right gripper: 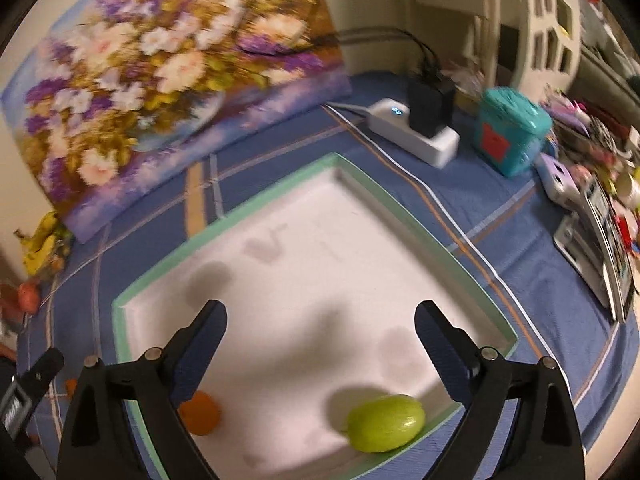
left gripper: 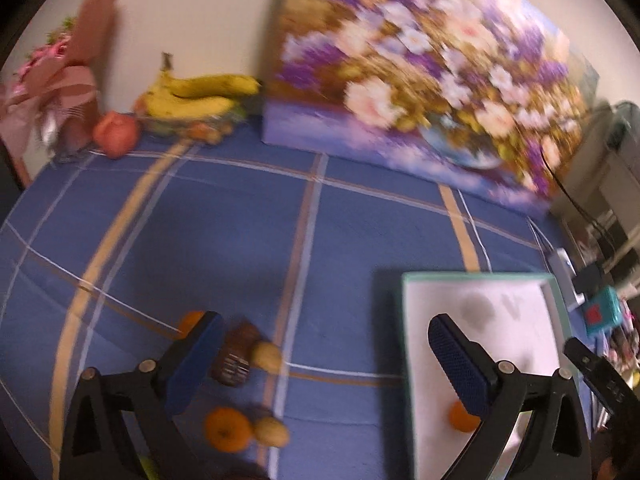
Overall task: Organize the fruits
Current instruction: 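Move both tools back from the tray to the remaining fruit, then grasp a dark dried date with the left tool while the right tool approaches another date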
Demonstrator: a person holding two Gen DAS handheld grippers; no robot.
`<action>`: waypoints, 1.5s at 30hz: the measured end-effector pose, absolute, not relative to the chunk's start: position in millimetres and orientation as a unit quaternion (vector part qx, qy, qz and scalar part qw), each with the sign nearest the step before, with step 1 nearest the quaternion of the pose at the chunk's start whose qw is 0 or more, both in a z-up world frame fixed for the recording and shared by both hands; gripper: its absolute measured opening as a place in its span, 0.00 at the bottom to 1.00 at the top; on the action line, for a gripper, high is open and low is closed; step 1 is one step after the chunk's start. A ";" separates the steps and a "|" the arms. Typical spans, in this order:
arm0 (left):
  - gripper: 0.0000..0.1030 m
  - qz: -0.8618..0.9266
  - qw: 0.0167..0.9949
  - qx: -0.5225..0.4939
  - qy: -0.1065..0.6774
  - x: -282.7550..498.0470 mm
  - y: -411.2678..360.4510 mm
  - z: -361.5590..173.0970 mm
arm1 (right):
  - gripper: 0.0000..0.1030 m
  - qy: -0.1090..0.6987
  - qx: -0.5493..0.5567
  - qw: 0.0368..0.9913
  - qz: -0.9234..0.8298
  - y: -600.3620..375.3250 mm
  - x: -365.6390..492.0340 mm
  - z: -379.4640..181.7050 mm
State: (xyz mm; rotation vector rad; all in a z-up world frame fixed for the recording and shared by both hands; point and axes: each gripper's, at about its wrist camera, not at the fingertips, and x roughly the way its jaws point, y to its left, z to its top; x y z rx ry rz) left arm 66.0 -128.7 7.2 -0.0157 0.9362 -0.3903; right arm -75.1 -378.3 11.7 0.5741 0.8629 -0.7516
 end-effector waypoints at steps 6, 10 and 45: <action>1.00 -0.180 0.879 -0.015 0.441 69.0 -102.9 16.8 | 0.93 0.385 0.260 0.828 -0.313 -356.9 -66.3 29.1; 1.00 -0.164 0.887 0.008 0.431 62.5 -96.8 24.5 | 0.93 0.380 0.264 0.844 -0.272 -339.2 -57.2 37.4; 0.53 -0.065 0.778 -0.144 0.607 21.7 27.2 -50.1 | 0.71 0.481 0.228 0.839 -0.112 -208.9 -20.9 22.4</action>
